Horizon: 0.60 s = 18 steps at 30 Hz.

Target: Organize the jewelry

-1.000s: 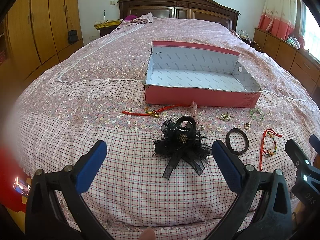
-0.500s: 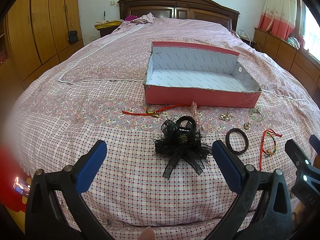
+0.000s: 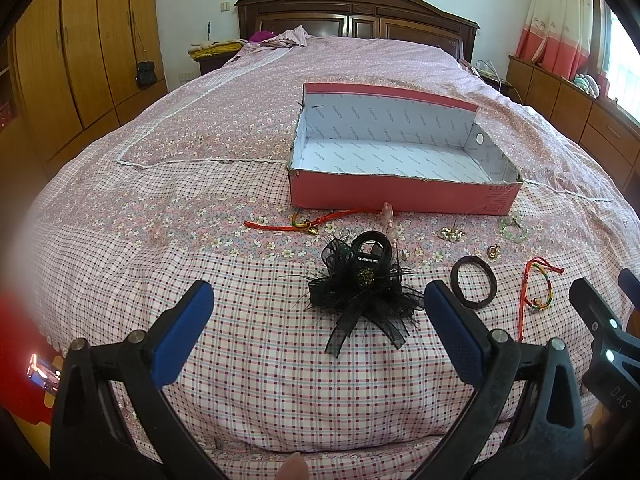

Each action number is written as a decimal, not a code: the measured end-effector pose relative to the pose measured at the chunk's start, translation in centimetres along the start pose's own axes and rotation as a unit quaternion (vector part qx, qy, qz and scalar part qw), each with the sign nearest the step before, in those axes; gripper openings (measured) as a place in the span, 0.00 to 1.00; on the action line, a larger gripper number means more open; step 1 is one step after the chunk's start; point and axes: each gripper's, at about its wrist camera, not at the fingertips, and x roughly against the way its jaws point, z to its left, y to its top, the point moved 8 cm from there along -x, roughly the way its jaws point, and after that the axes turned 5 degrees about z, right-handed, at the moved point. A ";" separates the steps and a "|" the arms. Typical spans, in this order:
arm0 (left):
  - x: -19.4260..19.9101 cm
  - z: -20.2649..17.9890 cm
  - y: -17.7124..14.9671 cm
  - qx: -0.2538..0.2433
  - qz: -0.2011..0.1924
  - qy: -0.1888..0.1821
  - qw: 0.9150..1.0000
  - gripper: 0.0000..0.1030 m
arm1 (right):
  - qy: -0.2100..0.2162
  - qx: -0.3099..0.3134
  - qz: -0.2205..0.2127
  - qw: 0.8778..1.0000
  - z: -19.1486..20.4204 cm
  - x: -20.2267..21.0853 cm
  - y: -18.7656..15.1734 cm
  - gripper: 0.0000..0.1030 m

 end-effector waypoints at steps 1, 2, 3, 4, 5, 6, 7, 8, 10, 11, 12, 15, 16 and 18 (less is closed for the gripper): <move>0.0 0.0 0.0 0.000 0.000 0.000 1.000 0.95 | 0.000 0.000 0.000 1.000 0.0 0.0 0.0 1.00; 0.0 0.0 -0.1 0.001 0.000 0.001 1.000 0.95 | 0.000 -0.001 0.000 1.000 -0.1 0.0 0.0 1.00; 0.0 0.0 0.0 0.001 0.000 0.000 1.000 0.95 | 0.000 -0.001 0.000 1.000 -0.1 0.0 0.0 1.00; 0.0 0.0 0.0 0.002 0.000 0.000 1.000 0.95 | 0.000 -0.001 0.000 1.000 -0.2 0.0 0.0 1.00; 0.0 0.0 0.0 0.002 0.000 0.000 1.000 0.95 | 0.000 -0.001 0.000 1.000 -0.2 0.0 0.0 1.00; 0.0 0.0 0.0 0.002 0.001 0.000 1.000 0.95 | 0.000 -0.002 0.000 1.000 -0.2 -0.1 -0.1 1.00; 0.0 0.1 0.0 0.002 0.002 0.000 1.000 0.95 | 0.000 -0.002 0.000 1.000 -0.2 0.0 0.0 1.00; 0.0 0.1 0.0 0.002 0.002 0.000 1.000 0.95 | 0.000 -0.002 0.000 1.000 -0.2 0.0 0.0 1.00; 0.0 0.2 0.0 0.001 0.002 0.000 1.000 0.95 | 0.000 -0.002 0.000 1.000 -0.2 0.0 -0.1 1.00; 0.1 0.3 0.0 0.001 0.002 0.000 1.000 0.95 | 0.000 -0.003 0.001 1.000 0.0 0.0 -0.1 1.00; 0.0 0.2 0.0 0.002 0.002 0.000 1.000 0.95 | 0.000 -0.003 0.000 1.000 0.1 0.0 -0.1 1.00; 0.0 0.2 0.0 0.002 0.003 -0.001 1.000 0.95 | 0.001 -0.006 0.002 1.000 0.0 0.0 0.0 1.00; 0.0 0.2 -0.1 0.002 0.003 -0.001 1.000 0.95 | 0.002 -0.006 0.003 1.000 -0.1 -0.1 -0.2 1.00; -0.2 0.2 0.0 0.001 0.003 -0.002 1.000 0.95 | 0.006 -0.007 0.008 1.000 -0.2 -0.3 -0.4 1.00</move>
